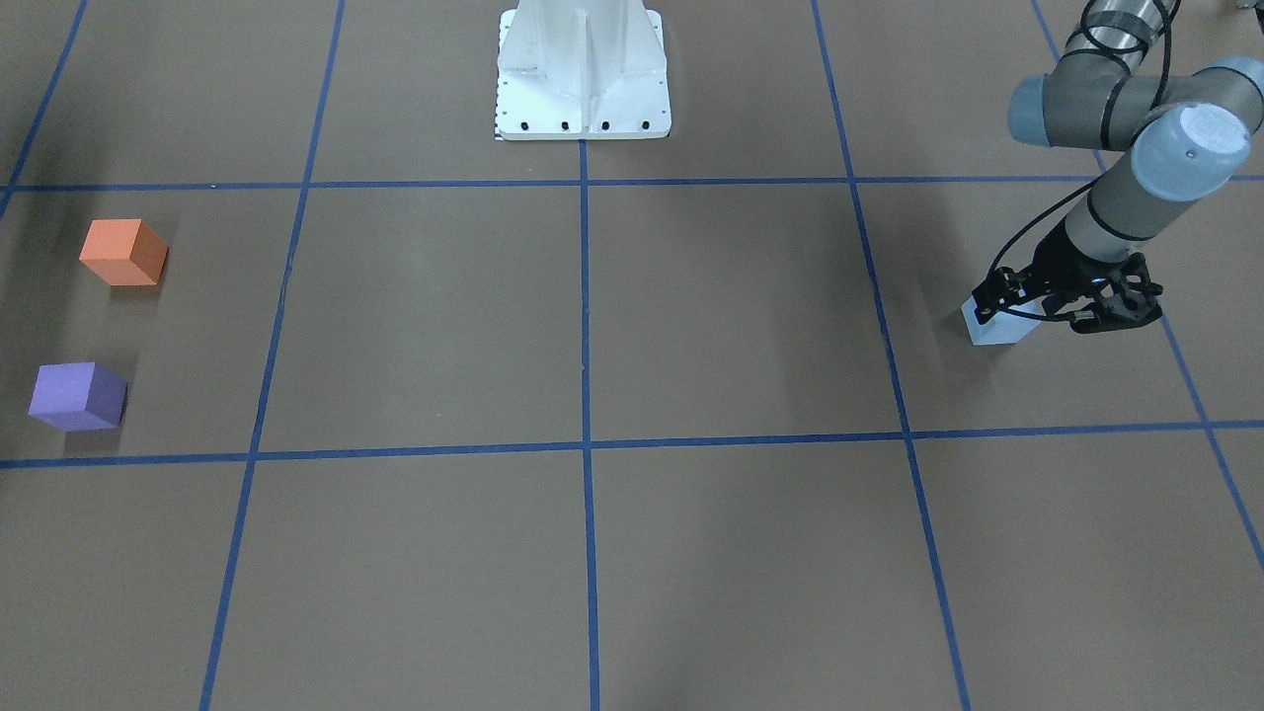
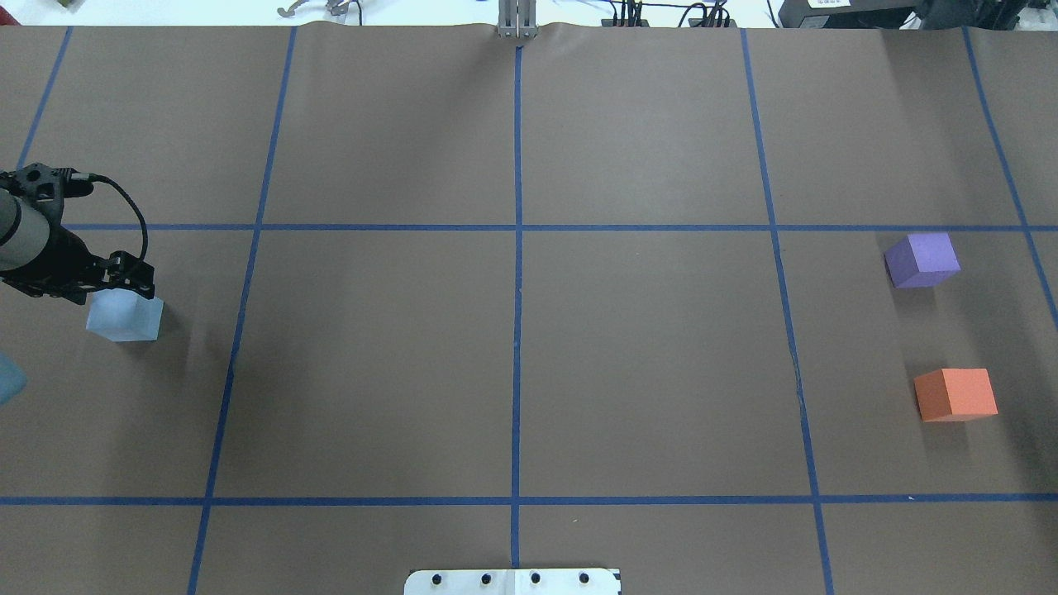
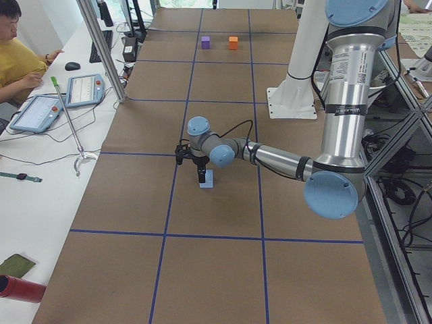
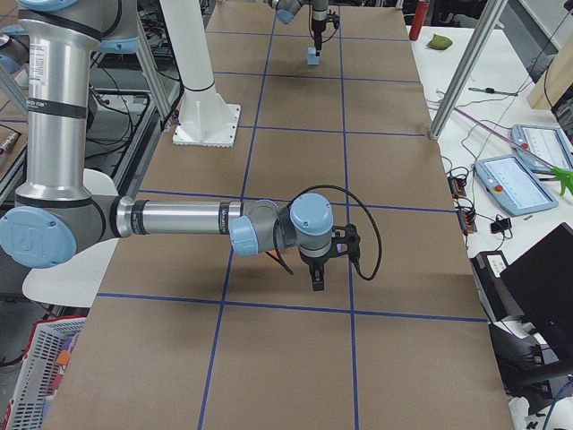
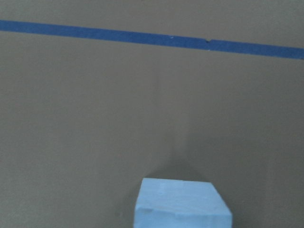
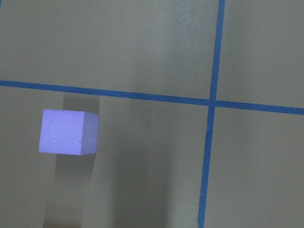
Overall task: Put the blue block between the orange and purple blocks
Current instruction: 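Lower the left gripper onto the light blue cube and close it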
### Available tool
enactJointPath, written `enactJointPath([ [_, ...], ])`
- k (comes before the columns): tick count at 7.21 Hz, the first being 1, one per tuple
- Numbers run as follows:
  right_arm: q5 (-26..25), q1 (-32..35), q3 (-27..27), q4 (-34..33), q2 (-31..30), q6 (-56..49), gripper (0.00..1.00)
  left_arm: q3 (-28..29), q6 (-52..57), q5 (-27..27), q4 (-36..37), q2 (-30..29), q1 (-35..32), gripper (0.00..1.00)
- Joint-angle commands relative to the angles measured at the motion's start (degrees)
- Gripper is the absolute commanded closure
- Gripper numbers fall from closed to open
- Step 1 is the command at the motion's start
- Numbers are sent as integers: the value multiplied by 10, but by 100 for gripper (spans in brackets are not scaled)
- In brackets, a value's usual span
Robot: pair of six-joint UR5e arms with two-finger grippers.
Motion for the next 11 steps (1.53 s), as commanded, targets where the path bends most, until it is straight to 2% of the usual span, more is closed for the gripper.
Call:
enactJointPath([
  [1, -1, 0, -3, 0, 0, 0, 0, 7, 9, 2, -7, 5, 1, 0],
  [7, 0, -3, -2, 0, 0, 0, 0, 23, 1, 4, -8, 0, 25, 3],
  [8, 0, -4, -1, 0, 0, 0, 0, 24, 2, 4, -7, 2, 27, 23],
  [9, 0, -4, -1, 0, 1, -1, 0, 19, 1, 1, -7, 7, 25, 99],
  [11, 5, -4, 0, 1, 1, -1, 0, 5, -3, 0, -4, 2, 25, 100],
])
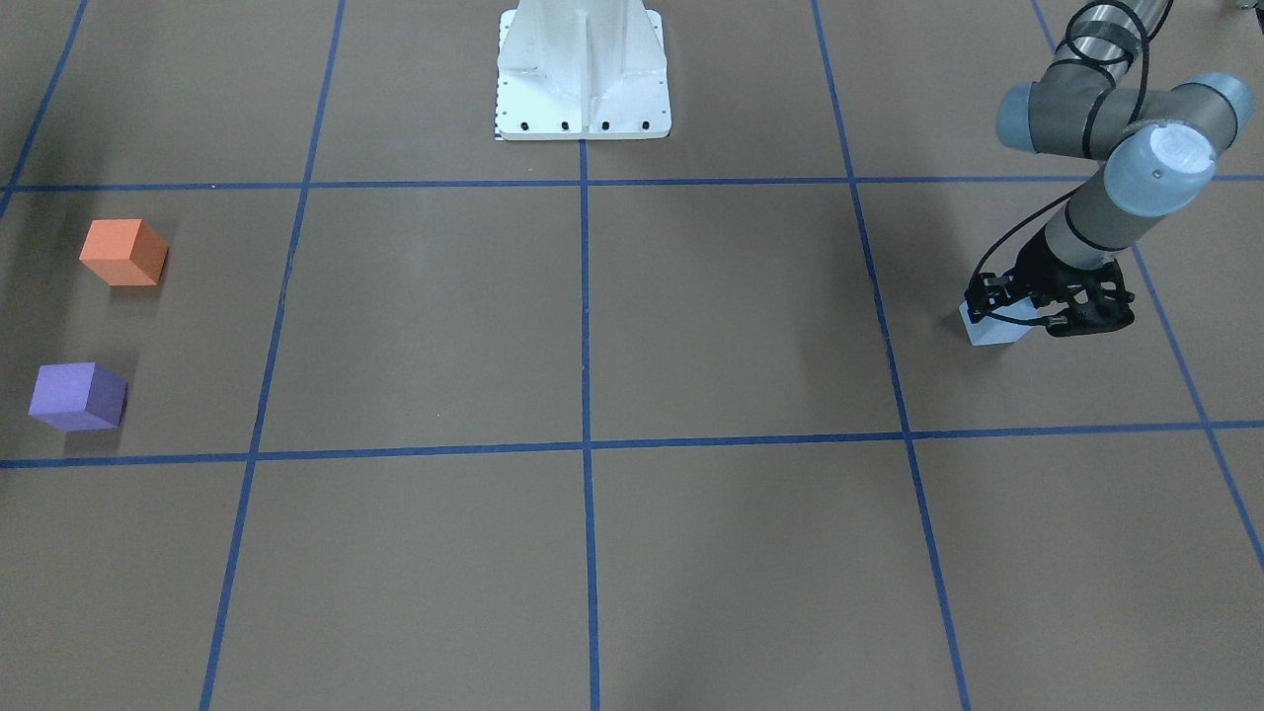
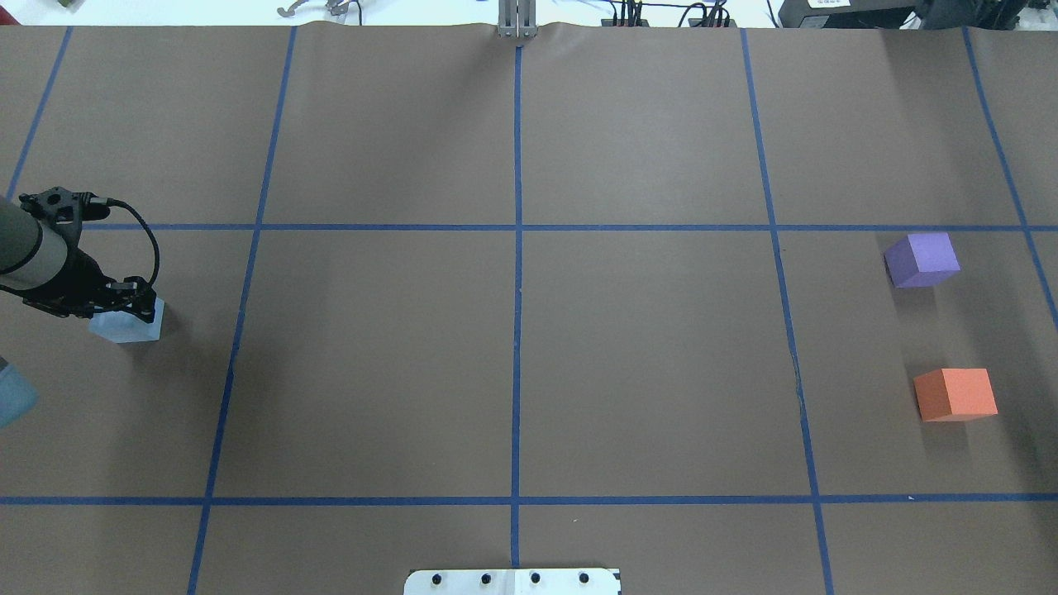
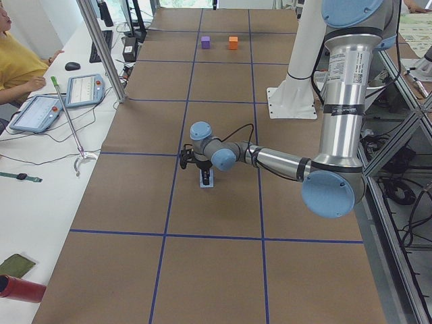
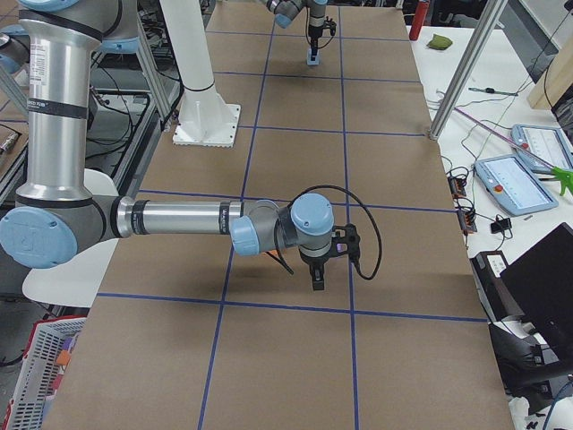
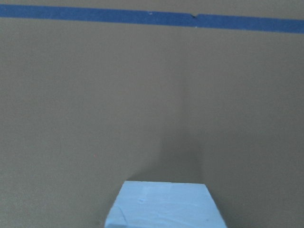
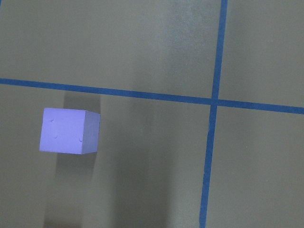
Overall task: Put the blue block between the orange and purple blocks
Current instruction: 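Lower the left gripper onto the light blue cube and close it, then carry the light blue cube with the left gripper toward the table center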
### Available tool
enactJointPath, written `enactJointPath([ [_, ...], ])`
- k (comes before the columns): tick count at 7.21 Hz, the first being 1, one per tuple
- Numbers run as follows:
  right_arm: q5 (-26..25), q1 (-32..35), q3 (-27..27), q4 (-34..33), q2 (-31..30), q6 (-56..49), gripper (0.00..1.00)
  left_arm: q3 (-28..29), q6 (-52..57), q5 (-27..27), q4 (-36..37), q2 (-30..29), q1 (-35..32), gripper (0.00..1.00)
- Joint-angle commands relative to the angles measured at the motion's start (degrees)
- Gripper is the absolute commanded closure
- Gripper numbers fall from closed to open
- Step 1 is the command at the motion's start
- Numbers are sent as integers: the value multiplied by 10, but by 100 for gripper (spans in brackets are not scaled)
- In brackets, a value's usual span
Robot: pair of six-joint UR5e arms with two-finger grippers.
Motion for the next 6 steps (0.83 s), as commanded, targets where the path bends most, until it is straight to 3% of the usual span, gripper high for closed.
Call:
enactJointPath([
  [1, 11, 0, 1, 1, 0, 0, 0, -48, -26, -4, 10, -6, 0, 100],
  [3, 11, -1, 1, 1, 0, 0, 0, -84, -91, -11, 18, -38, 4, 100],
  [4, 11, -6, 1, 1, 0, 0, 0, -83, -98, -9, 23, -79, 43, 100],
  [6, 11, -13, 0, 1, 0, 0, 0, -65, -176, -2, 113, -224, 113, 100],
])
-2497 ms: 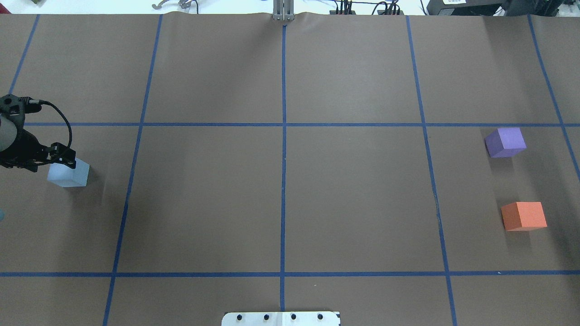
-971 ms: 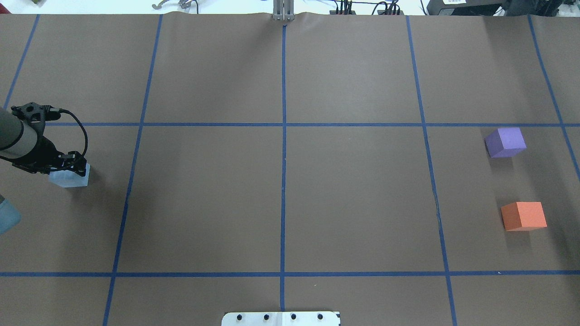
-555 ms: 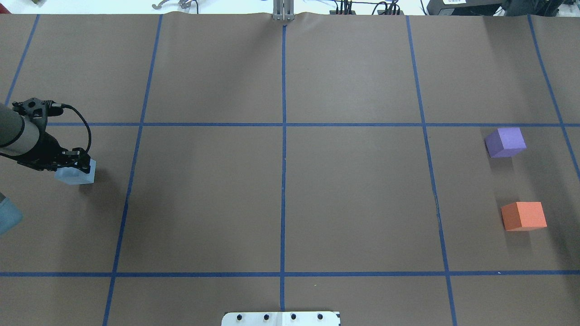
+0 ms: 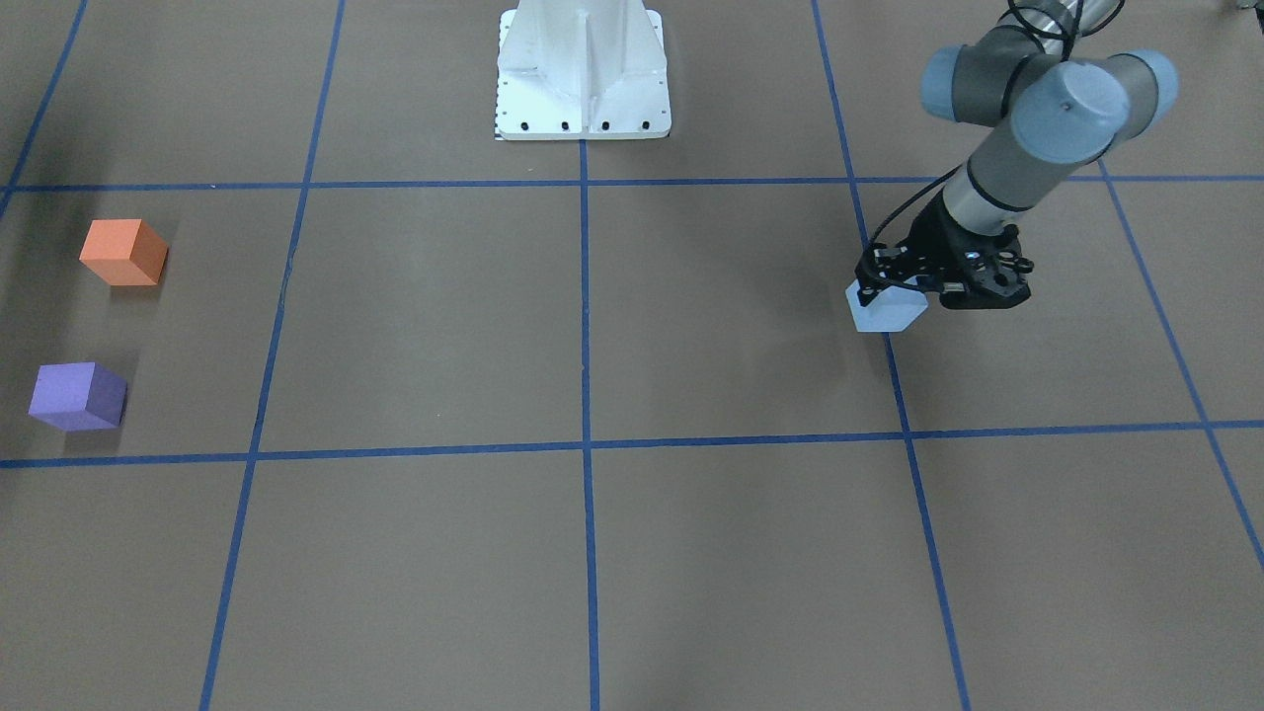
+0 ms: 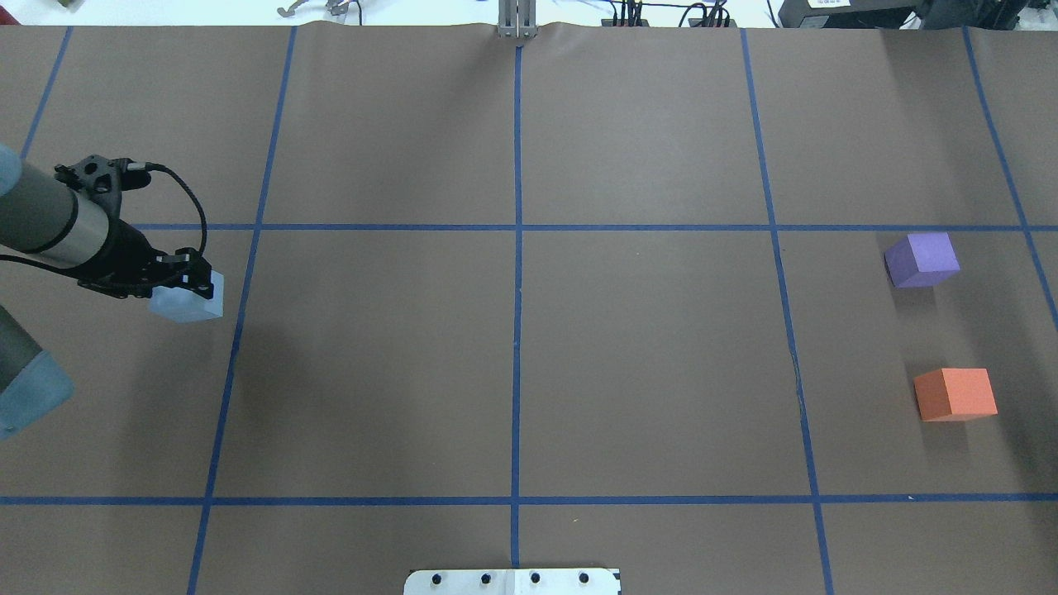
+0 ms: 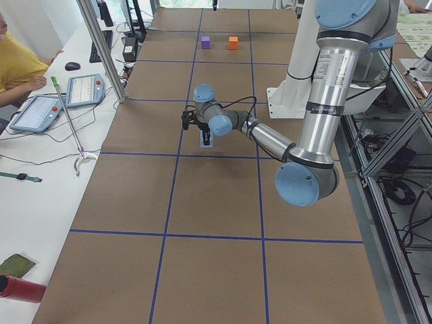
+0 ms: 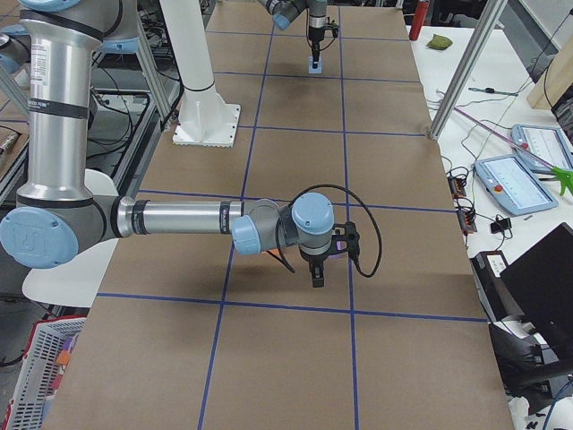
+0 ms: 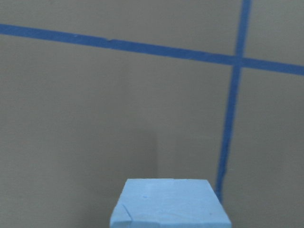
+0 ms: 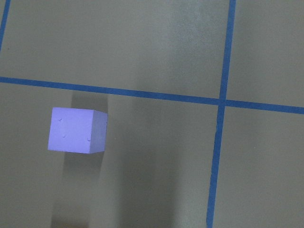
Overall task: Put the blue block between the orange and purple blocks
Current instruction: 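Carry the light blue cube with the left gripper toward the table center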
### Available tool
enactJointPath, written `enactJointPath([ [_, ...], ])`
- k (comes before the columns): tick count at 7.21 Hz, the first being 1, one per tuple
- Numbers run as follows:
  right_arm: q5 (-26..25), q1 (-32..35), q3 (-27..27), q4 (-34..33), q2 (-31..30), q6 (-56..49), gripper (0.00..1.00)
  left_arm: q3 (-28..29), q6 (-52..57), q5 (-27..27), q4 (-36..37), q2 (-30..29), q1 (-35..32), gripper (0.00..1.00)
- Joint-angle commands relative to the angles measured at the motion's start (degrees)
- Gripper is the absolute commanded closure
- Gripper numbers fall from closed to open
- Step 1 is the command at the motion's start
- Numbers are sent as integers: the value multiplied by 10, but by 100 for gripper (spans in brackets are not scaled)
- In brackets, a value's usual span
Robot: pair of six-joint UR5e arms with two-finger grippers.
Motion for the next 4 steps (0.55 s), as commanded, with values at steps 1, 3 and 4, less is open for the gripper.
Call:
enactJointPath([
  [1, -2, -8, -2, 0, 2, 1, 0, 55, -100, 15, 114, -193, 91, 100],
  [3, -2, -11, 0, 0, 3, 1, 0, 234, -131, 104, 121, -381, 158, 100],
  [4, -2, -11, 1, 1, 4, 1, 0, 300, -130, 107, 117, -435, 169, 100],
])
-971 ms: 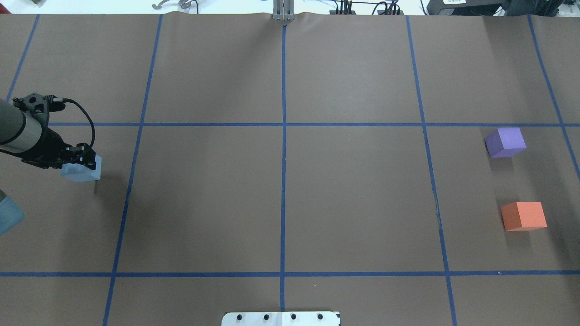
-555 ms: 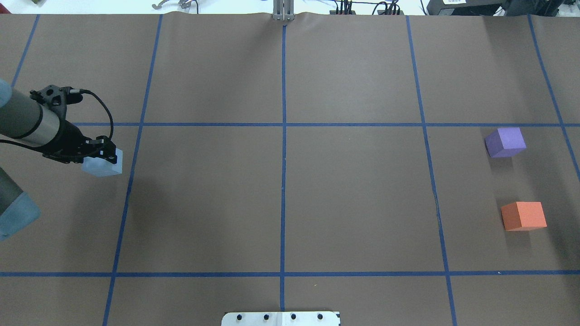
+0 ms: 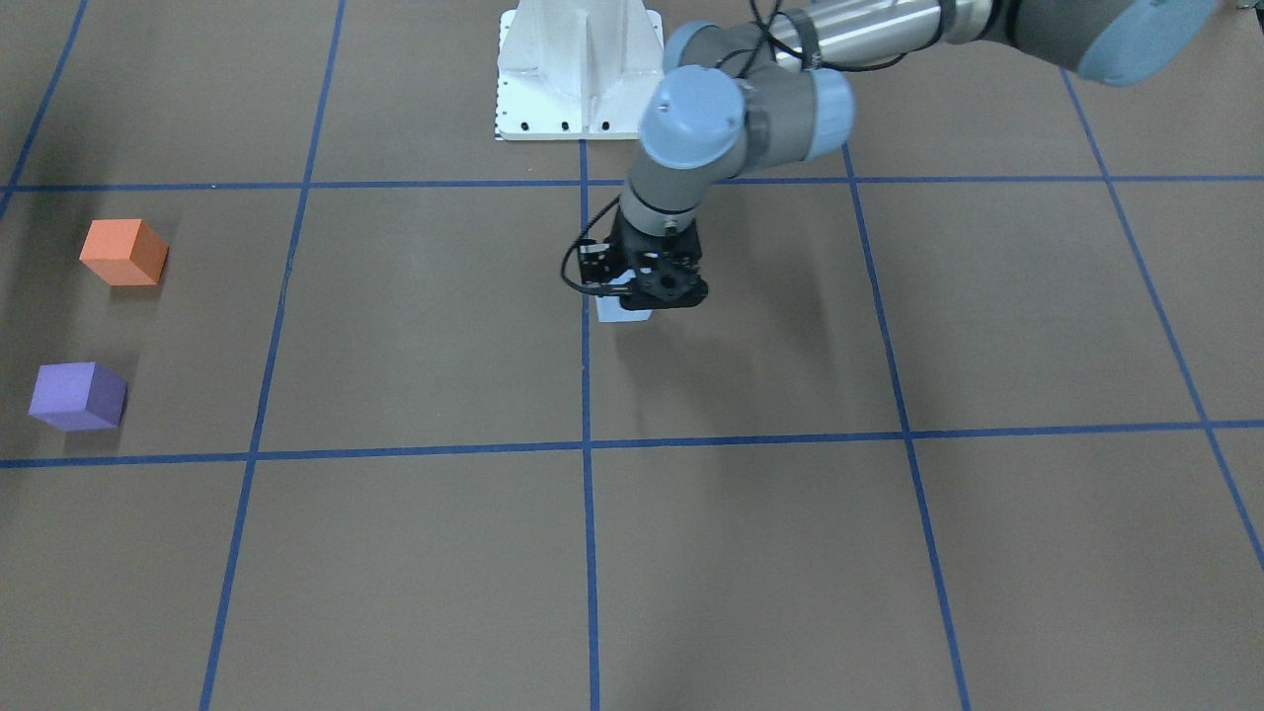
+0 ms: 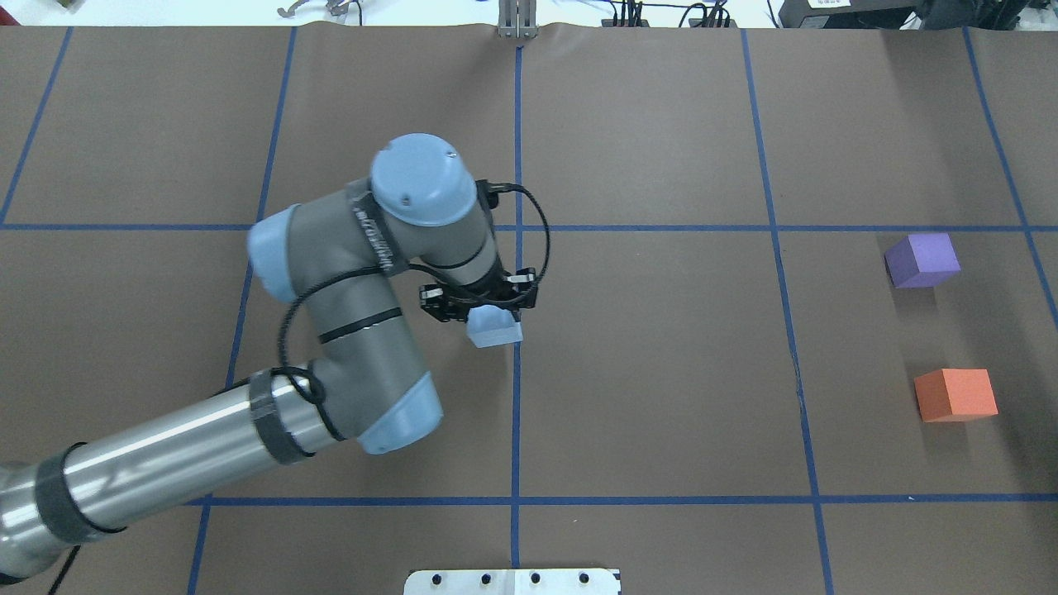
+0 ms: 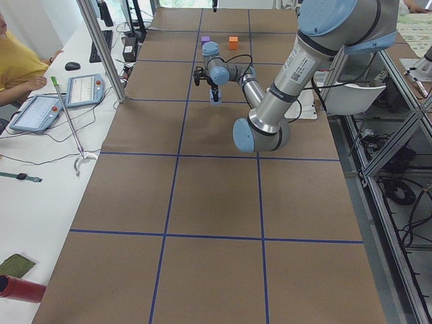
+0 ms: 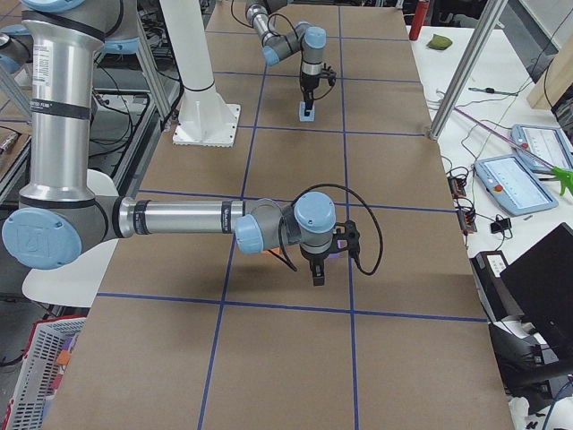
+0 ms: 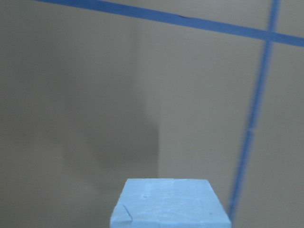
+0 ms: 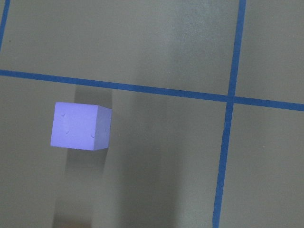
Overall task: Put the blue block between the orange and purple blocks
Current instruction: 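Carry the light blue cube with the left gripper toward the table center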
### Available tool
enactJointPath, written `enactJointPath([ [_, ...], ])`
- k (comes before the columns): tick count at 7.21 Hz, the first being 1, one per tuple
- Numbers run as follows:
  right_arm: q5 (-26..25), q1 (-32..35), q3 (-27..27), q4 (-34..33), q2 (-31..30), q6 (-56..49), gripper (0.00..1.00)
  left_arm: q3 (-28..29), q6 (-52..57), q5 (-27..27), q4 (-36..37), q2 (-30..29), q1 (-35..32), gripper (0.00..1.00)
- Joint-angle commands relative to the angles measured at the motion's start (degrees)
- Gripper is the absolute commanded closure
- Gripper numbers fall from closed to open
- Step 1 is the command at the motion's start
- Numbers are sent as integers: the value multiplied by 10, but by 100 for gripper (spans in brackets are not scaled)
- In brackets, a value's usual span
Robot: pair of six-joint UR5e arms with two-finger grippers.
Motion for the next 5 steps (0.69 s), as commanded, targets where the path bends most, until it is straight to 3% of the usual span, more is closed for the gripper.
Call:
enactJointPath([
  [1, 1, -1, 3, 1, 4, 0, 0, 125, -9, 25, -8, -110, 33, 100],
  [2, 1, -3, 3, 1, 7, 0, 0, 139, -9, 66, -33, -121, 49, 95],
  [3, 5, -5, 10, 1, 7, 1, 0, 171, -8, 108, -67, -137, 66, 74],
  [4, 11, -5, 18, 1, 7, 2, 0, 181, -5, 113, -79, -140, 66, 30],
  [5, 11, -5, 19, 1, 7, 3, 0, 182, -4, 114, -78, -139, 66, 0],
])
